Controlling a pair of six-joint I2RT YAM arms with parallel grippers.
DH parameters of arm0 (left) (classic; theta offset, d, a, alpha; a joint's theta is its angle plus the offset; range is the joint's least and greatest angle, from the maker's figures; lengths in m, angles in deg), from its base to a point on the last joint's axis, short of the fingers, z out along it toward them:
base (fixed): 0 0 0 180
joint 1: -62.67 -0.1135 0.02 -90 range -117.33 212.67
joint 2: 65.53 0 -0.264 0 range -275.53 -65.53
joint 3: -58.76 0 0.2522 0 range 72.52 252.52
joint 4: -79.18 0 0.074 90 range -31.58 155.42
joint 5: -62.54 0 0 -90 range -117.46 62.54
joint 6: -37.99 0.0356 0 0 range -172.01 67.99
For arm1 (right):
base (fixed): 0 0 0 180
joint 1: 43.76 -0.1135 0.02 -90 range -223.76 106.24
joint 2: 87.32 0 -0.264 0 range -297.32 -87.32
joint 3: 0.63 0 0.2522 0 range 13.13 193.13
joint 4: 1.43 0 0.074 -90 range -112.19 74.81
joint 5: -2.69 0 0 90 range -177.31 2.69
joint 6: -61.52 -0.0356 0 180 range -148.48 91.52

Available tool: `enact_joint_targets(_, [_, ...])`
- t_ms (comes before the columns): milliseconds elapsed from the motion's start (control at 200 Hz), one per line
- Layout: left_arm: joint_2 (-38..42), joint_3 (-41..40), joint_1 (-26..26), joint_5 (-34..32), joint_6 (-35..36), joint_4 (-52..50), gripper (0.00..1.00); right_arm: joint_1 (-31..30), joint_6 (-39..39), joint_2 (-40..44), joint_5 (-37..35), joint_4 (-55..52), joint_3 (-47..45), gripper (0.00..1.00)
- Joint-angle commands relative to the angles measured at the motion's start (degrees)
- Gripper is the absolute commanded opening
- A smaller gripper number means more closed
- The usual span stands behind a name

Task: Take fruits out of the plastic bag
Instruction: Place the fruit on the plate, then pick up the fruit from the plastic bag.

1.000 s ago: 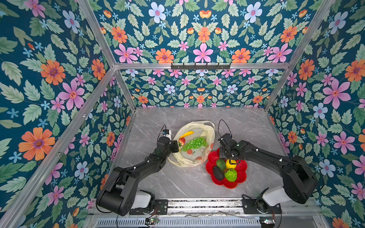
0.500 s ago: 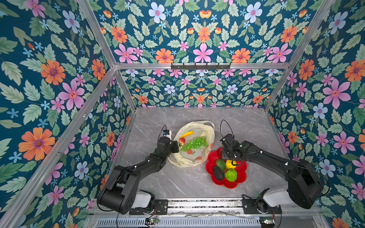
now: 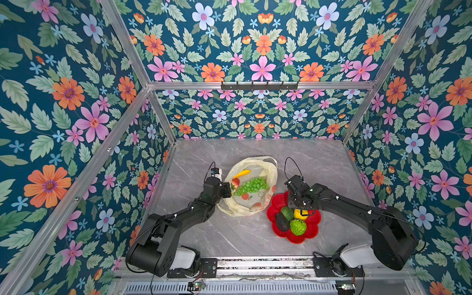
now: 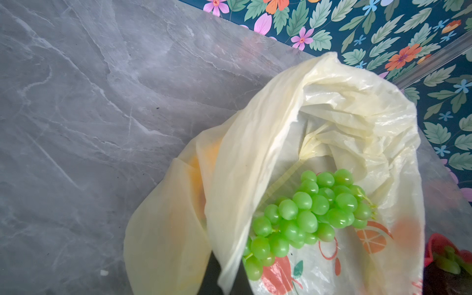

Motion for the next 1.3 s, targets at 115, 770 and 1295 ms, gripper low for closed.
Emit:
enact_joint_targets(115, [0.3, 0.4, -0.1, -0.1, 0.4, 0.5, 0.00, -0.4, -0.1, 2.1, -0.7, -2.6, 2.1, 0.44])
enact_joint_targets(770, [1.4, -0.5, -0.5, -6.3, -2.9, -1.8, 0.00, -11.8, -1.8, -20.6, 10.9, 12.4, 29.1, 0.46])
enact_joint_targets(1295, [-2.5, -0.2, -5.2, -0.8, -7.9, -2.4, 0.00, -14.1, -20.0, -37.5, 13.2, 23.1, 38.3, 0.42])
